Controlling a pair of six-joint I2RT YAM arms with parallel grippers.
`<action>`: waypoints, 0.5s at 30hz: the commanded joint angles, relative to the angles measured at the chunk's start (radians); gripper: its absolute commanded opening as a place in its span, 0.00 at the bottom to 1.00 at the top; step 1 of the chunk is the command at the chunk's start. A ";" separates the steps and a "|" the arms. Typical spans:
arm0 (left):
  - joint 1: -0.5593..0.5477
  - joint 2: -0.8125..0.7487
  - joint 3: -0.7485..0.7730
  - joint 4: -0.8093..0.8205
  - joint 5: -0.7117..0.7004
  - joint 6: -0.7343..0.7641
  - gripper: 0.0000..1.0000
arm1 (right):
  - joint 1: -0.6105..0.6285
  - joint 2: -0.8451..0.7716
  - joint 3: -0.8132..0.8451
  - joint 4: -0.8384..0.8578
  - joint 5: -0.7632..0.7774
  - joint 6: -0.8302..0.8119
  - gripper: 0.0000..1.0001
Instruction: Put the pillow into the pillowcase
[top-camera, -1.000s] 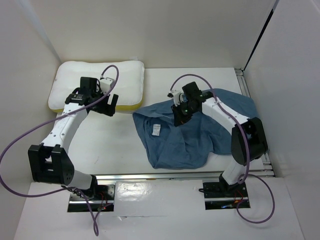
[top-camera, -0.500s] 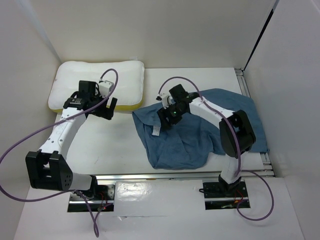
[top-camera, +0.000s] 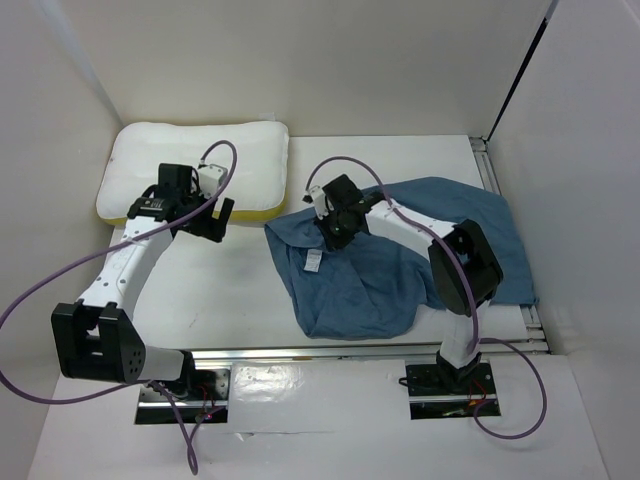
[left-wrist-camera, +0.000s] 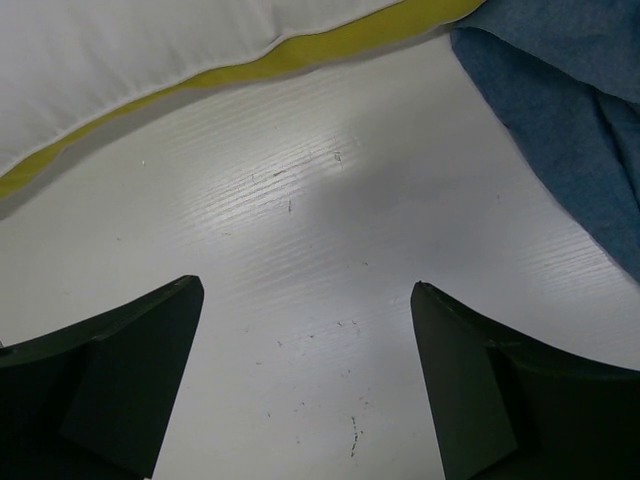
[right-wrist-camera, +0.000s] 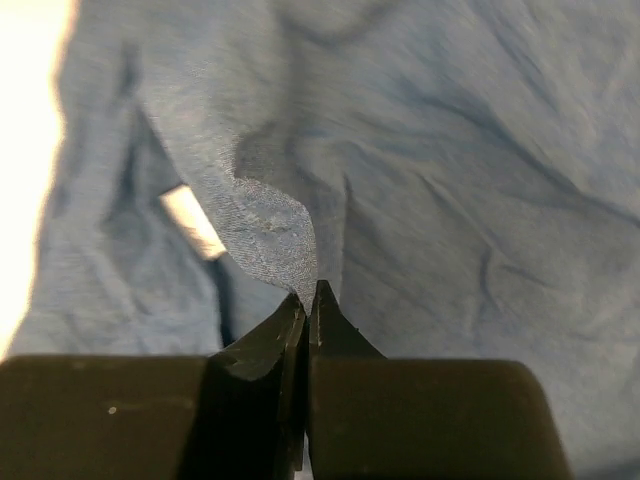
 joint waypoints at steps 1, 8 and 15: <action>0.007 -0.016 0.011 0.025 0.016 0.019 1.00 | -0.007 0.012 -0.023 0.050 0.094 0.002 0.00; 0.007 0.137 0.208 0.028 0.093 0.020 1.00 | -0.064 -0.006 -0.032 0.030 0.071 0.002 0.00; 0.007 0.361 0.473 0.040 0.103 0.082 1.00 | -0.084 -0.055 -0.041 0.003 0.025 0.011 0.00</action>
